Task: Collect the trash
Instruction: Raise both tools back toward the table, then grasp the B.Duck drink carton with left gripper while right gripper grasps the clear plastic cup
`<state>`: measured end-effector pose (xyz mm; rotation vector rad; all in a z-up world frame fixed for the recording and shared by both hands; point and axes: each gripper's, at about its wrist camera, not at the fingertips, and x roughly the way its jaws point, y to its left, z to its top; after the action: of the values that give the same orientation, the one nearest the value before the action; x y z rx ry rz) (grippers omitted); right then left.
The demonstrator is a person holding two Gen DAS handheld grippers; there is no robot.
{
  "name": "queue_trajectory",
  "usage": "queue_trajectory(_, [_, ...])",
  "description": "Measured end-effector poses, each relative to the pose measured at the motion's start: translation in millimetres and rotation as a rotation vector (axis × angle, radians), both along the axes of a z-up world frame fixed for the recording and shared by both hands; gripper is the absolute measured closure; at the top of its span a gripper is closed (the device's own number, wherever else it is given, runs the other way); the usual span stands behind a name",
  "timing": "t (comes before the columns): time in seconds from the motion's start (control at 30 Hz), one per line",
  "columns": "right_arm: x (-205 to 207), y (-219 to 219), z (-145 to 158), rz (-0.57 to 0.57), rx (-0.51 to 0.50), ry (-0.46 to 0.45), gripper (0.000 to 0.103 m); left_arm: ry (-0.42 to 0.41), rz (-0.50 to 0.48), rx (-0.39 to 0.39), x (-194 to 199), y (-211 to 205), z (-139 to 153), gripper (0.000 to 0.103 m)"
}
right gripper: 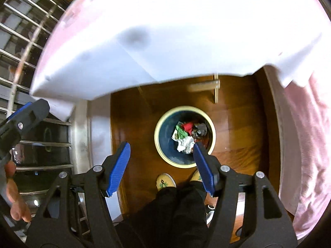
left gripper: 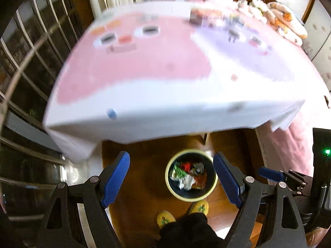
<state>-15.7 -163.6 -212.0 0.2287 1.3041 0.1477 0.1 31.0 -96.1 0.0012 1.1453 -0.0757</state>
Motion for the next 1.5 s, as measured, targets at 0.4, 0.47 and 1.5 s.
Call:
queue_trajectory(0.4, [-16, 9, 156, -0.056, -0.042, -0.242, 0.043, -0.166, -0.052, -0.078, -10, 19, 135, 0.019])
queue_trajectory(0.47, [-17, 11, 173, -0.065, -0.054, -0.272, 0.043, -0.173, -0.067, -0.108, -6, 24, 146, 0.019])
queue_trajectory(1.5, [310, -130, 151, -0.081, 0.096, -0.284, 0.044, -0.141, -0.053, 0.047, 309, -127, 122, 0.019])
